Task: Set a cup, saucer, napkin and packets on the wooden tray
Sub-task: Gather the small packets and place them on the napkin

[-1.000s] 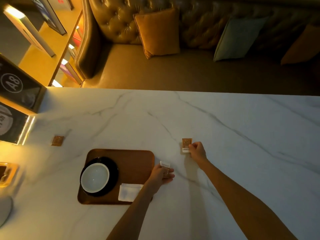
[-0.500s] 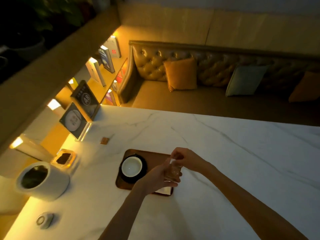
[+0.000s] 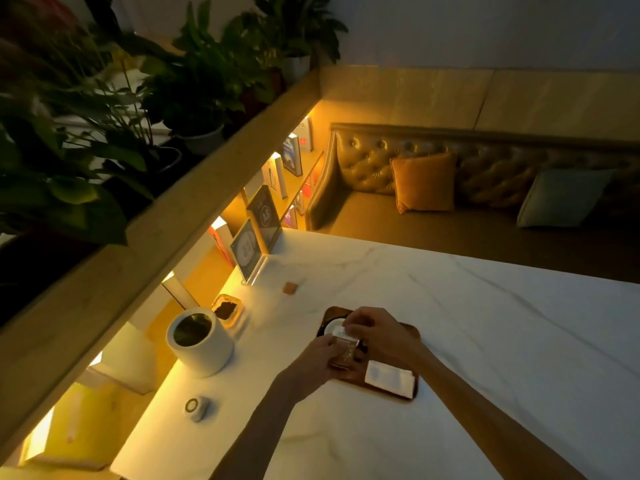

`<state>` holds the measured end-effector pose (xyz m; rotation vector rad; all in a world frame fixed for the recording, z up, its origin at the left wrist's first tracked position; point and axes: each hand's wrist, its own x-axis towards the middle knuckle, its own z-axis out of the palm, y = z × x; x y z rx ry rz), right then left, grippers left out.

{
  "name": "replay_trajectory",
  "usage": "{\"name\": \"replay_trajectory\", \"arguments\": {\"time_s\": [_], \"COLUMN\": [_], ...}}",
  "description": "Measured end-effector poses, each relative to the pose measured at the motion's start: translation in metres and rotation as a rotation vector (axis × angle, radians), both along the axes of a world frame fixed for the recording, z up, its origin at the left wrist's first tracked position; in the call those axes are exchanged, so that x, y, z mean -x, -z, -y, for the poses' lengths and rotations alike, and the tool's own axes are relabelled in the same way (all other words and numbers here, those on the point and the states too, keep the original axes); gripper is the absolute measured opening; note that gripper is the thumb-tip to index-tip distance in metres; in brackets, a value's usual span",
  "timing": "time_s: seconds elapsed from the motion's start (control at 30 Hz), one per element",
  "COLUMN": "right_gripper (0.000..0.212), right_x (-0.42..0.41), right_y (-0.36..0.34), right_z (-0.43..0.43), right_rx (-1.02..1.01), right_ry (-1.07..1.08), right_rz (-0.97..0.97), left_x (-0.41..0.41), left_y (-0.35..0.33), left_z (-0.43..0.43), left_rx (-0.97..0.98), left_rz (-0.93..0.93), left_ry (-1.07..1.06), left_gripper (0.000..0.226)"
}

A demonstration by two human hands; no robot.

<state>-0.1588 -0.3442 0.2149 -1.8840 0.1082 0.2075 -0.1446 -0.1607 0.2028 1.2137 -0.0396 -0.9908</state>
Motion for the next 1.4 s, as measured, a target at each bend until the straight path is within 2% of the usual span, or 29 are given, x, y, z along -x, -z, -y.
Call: {"name": "replay_trajectory", "arguments": {"time_s": [0.3, 0.43, 0.63, 0.73, 0.8, 1.0, 1.2, 1.3, 1.4], "right_gripper": [0.017, 0.016, 0.007, 0.005, 0.012, 0.027, 0.022, 0.02, 0.02], "right_x": [-0.049, -0.076, -0.137, -0.173, -0.2, -0.28, -0.337, -0.354, -0.365], "right_y": [-0.004, 0.002, 0.019, 0.037, 0.055, 0.124, 0.185, 0.209, 0.225], "right_z": [-0.056, -0.074, -0.1, -0.107, -0.111, -0.111, -0.108, -0.114, -0.118], "right_rx": [0.066, 0.077, 0.104, 0.135, 0.154, 0.328, 0.487, 0.518, 0.579], "right_ry": [0.001, -0.003, -0.024, -0.047, -0.032, 0.142, 0.185, 0.189, 0.191], "right_rz": [-0.074, -0.105, -0.161, -0.196, -0.219, -0.316, -0.379, -0.382, -0.349], "left_x": [-0.043, -0.07, -0.133, -0.165, -0.186, -0.237, -0.272, -0.283, -0.286], "left_y": [0.004, 0.007, 0.022, 0.04, 0.056, 0.126, 0.194, 0.218, 0.236], "left_z": [-0.054, -0.075, -0.099, -0.103, -0.101, -0.093, -0.09, -0.09, -0.095], "left_rx": [0.012, -0.006, -0.118, -0.092, -0.074, -0.096, -0.178, -0.241, -0.28], "left_rz": [-0.004, 0.03, 0.003, -0.022, -0.051, -0.174, -0.335, -0.41, -0.474], "left_ry": [0.002, 0.057, 0.151, 0.065, -0.008, -0.245, -0.373, -0.425, -0.456], "left_gripper": [0.027, 0.031, 0.023, 0.03, 0.033, 0.023, 0.02, 0.012, 0.016]}}
